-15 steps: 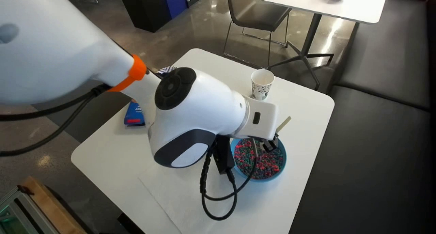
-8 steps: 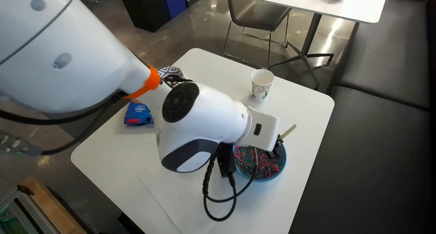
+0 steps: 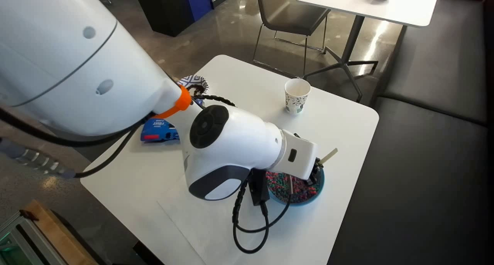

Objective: Use the plastic spoon to put some of the contents of the blue bowl into the paper cup in the front

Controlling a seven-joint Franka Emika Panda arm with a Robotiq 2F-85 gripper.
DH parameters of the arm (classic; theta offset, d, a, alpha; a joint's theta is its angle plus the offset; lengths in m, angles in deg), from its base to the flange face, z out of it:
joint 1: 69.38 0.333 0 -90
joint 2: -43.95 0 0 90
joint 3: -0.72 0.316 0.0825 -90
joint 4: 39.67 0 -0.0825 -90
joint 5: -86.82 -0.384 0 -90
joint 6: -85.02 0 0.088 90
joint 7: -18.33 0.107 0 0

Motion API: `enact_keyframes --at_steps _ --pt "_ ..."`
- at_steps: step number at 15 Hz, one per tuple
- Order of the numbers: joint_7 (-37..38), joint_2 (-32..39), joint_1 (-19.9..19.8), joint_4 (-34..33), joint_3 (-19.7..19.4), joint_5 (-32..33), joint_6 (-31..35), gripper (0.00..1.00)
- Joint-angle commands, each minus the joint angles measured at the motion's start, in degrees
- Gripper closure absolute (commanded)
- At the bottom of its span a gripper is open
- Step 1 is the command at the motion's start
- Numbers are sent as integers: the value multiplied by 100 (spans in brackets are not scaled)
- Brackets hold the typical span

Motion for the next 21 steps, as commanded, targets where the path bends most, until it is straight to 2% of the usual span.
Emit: enact_keyframes --at_steps 1,9,21 --pt "-6 247 126 -133 -143 -269 25 97" --pt "-143 312 553 -69 -545 -649 -310 97" --pt "141 331 1266 -143 -1228 -688 -1528 97"
